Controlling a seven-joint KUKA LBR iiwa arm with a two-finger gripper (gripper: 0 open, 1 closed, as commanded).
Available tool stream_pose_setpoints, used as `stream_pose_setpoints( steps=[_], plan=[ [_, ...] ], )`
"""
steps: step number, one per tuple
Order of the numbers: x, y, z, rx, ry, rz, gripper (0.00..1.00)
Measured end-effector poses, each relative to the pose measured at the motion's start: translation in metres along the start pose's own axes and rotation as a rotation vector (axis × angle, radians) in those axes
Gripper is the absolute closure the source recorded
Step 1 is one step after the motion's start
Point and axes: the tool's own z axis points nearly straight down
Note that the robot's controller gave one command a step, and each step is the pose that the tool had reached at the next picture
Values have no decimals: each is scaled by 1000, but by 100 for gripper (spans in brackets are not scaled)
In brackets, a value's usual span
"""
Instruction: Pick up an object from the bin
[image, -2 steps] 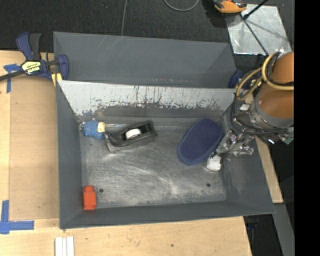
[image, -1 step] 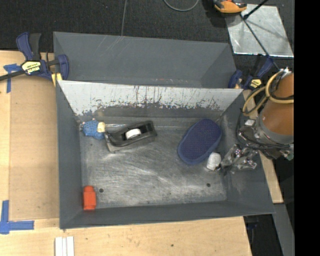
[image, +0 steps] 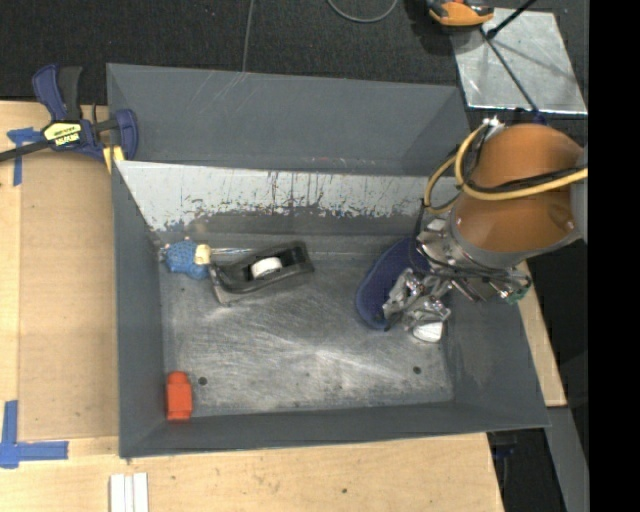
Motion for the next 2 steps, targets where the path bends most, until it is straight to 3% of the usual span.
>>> stream_pose_setpoints(
  steps=[1,2],
  plan=[
    [15,21,48,-4,8,-501,100],
    [14,20,47,-2,6,-499,0]
  ],
)
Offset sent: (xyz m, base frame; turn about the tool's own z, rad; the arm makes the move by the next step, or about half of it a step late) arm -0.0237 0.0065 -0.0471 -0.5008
